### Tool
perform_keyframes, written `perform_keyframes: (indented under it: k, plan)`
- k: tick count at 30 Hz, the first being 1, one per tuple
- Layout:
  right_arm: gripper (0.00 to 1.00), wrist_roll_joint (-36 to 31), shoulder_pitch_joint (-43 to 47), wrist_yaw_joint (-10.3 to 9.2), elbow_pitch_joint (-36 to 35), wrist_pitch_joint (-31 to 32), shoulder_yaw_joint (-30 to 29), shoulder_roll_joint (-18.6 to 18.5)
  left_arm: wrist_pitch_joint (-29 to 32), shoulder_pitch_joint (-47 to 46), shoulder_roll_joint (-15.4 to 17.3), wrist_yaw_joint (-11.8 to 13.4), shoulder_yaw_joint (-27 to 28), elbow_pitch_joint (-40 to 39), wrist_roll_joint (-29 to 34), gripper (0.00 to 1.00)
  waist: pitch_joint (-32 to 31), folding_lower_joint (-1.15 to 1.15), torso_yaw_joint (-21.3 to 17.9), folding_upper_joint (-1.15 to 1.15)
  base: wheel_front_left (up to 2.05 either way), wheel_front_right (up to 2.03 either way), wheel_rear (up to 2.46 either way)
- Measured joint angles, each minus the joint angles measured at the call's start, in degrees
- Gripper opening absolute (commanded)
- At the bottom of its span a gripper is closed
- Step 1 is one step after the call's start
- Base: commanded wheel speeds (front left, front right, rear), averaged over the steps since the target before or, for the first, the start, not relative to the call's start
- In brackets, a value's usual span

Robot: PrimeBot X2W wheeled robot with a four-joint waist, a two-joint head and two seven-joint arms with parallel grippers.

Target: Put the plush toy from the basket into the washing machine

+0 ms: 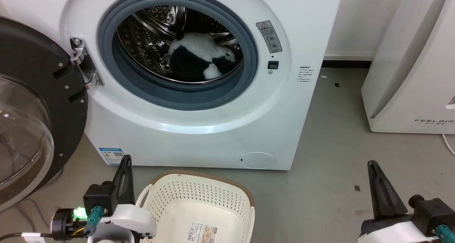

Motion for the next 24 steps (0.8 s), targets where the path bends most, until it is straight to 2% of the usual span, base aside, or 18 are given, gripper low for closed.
perform_keyframes:
  k: [24]
  plan:
    - [0.0, -1.09, -0.49, 0.0, 0.23, 2.85, 0.36, 0.0, 2.82, 1.04, -0.19, -0.53, -0.16, -2.57, 0.49, 0.0, -0.31, 0.0, -0.68, 0.0, 0.0, 0.0, 0.0]
